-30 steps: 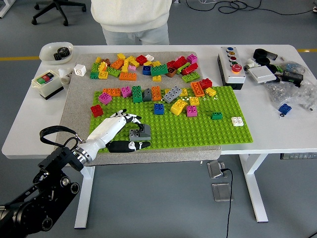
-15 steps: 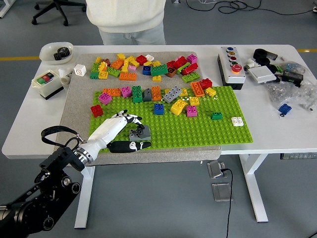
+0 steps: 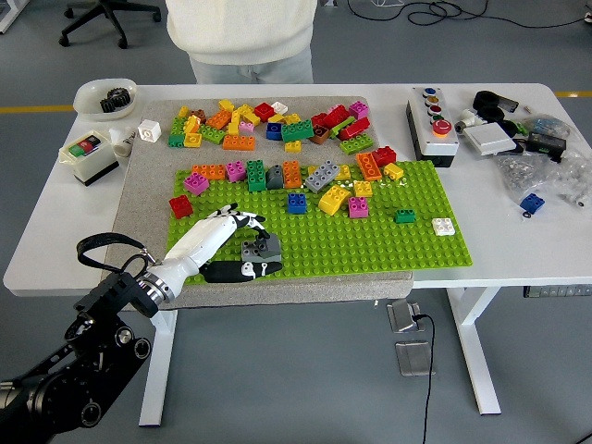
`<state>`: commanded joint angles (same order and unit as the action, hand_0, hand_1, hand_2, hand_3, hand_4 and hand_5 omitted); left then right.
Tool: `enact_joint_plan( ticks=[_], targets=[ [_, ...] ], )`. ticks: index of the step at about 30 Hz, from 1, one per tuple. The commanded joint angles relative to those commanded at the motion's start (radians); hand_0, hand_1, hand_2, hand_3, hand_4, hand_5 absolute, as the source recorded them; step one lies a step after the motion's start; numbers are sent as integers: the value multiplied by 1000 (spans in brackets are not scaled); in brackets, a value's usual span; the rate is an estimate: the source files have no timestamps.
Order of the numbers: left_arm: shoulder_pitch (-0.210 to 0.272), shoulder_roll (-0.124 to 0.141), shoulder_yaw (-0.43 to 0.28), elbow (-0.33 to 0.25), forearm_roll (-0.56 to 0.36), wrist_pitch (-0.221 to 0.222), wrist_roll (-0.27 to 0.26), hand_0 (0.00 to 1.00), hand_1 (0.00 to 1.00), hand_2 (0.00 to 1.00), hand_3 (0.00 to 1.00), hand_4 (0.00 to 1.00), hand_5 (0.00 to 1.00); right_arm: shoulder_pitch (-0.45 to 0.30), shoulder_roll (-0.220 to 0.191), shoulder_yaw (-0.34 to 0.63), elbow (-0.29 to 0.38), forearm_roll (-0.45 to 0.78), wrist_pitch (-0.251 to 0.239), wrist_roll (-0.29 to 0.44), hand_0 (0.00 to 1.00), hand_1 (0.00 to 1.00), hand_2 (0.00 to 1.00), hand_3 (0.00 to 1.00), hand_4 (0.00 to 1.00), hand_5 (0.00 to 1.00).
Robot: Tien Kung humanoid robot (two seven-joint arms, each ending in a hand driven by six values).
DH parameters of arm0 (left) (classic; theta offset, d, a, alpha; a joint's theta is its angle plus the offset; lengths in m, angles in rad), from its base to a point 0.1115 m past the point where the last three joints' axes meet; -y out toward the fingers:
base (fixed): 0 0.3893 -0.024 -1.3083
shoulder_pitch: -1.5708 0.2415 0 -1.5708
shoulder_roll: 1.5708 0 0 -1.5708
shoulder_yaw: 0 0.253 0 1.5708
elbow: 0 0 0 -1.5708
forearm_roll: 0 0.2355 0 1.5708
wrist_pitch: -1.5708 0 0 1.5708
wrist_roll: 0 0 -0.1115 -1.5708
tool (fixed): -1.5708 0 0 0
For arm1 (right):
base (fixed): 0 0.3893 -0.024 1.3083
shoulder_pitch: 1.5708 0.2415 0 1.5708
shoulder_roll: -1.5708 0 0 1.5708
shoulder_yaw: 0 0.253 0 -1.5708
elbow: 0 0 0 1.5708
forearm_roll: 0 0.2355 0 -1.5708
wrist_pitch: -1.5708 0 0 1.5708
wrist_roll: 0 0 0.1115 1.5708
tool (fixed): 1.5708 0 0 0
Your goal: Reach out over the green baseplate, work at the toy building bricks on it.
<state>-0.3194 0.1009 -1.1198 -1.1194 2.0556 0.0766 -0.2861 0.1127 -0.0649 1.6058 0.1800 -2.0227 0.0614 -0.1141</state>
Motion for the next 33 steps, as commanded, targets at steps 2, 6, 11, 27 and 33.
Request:
enact_joint_plan(
  ticks=[2,6,11,27,33],
  targets=[
    [-1,0,0,1,-3,0,0,998,890,853,618,998,798,1,0,-1,0,1,0,0,736,613,632,534,763,503],
    [-1,0,4,2,-4,0,0,998,890,851,615,998,792,2,1,-2,0,3,0,0,736,613,632,534,763,503],
    [-1,1,-1,-6,-8,-2,-1,998,890,851,614,998,790,0,1,-1,0,5,-1,0,736,613,632,534,763,503],
    [6,15,-26,-23,-13,-4,-5,998,880,826,607,998,784,-2,1,1,0,4,-1,0,736,613,632,534,763,503],
    [15,22,-44,-37,-2,7,-18,998,880,826,607,998,784,-2,1,2,0,5,-1,1,736,613,632,534,763,503]
  ],
)
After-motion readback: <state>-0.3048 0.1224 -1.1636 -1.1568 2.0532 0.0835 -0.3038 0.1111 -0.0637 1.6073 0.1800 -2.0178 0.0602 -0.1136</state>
